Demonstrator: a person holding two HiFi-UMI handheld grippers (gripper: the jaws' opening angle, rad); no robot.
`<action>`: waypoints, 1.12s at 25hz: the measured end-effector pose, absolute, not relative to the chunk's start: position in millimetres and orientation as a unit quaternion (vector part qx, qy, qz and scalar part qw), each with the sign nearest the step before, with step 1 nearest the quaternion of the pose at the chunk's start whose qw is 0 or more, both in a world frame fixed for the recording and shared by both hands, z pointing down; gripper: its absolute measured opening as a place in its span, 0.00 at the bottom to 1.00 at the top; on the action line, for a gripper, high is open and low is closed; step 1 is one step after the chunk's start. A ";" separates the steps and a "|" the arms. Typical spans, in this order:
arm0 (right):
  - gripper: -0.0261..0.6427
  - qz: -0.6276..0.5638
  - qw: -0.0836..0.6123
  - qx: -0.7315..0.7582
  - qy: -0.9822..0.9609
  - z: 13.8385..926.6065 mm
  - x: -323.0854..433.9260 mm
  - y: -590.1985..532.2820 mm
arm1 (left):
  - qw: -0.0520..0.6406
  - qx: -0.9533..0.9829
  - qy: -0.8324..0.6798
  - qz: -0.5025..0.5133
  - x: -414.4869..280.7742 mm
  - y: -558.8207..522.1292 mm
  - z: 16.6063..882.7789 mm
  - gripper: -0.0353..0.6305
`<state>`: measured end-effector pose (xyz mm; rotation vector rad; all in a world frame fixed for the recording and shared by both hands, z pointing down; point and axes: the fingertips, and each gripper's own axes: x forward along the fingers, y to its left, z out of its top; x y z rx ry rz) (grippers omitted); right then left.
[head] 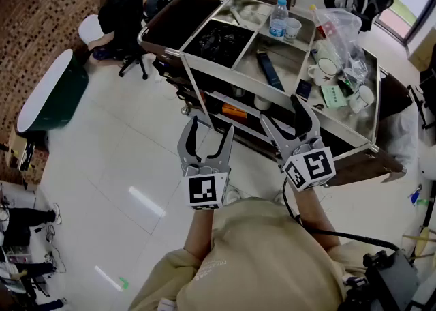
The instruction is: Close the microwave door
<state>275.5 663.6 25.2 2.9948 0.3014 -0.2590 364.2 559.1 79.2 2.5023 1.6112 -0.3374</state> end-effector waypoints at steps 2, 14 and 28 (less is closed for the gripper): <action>0.58 -0.087 0.056 0.992 0.078 35.5 301.4 637.6 | 0.065 0.841 0.526 -0.108 380.6 530.2 82.8 0.56; 0.58 -0.079 0.020 0.973 -0.215 92.2 476.4 385.7 | 0.037 0.951 0.297 -0.074 478.6 265.8 135.0 0.56; 0.58 -0.069 -0.073 0.756 -0.647 219.3 516.5 136.0 | 0.037 0.987 -0.153 0.044 425.8 72.7 277.1 0.56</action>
